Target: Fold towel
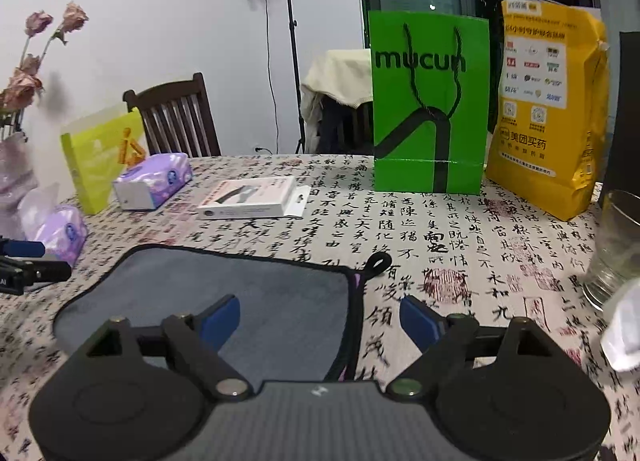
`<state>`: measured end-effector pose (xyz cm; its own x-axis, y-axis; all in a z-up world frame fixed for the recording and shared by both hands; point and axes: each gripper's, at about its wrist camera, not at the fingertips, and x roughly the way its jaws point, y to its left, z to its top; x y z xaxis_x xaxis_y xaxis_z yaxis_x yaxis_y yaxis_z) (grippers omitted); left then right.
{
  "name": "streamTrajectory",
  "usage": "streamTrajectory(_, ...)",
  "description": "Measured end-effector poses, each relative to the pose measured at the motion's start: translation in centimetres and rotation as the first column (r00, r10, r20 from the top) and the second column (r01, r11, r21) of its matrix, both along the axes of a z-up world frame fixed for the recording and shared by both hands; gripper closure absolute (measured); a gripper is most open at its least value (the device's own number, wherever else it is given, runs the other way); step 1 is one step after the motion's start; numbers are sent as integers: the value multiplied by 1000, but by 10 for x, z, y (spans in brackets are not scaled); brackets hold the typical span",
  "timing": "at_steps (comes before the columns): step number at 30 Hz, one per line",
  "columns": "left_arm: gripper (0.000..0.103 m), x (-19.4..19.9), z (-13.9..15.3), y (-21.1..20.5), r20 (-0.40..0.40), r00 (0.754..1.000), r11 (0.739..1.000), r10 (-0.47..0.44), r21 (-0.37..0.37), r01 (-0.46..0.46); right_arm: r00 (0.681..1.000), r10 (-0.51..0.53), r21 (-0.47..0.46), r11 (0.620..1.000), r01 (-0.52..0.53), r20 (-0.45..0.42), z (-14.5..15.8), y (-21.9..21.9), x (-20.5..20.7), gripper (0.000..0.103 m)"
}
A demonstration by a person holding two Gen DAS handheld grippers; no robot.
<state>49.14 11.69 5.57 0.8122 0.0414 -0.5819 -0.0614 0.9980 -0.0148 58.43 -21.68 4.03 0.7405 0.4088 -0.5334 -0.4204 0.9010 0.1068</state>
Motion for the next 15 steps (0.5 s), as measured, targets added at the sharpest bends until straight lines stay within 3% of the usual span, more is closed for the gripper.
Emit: streamTrajectory(15, 1, -89, 13, -19, 45, 999, 1000, -11, -10, 11, 999, 11, 10, 1000, -11, 47, 17, -12, -92, 14)
